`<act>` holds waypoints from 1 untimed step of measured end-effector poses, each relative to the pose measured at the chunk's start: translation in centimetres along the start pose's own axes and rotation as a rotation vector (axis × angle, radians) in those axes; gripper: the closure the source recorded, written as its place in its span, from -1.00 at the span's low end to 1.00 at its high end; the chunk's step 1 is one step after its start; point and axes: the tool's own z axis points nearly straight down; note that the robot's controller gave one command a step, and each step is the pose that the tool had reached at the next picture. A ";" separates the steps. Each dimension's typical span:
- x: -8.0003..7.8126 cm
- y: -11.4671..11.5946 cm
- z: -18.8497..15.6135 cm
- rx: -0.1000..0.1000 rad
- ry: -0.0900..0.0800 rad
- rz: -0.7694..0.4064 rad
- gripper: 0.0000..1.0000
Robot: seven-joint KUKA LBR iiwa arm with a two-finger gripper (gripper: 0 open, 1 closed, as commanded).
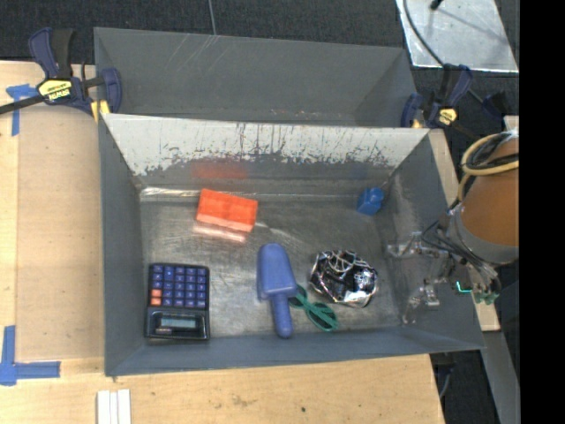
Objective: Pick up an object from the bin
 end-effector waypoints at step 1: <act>-0.2 0.1 -0.4 0.002 -0.008 -0.004 -1.00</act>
Offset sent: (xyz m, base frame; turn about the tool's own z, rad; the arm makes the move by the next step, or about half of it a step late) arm 0.0326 0.0574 -0.0597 0.1224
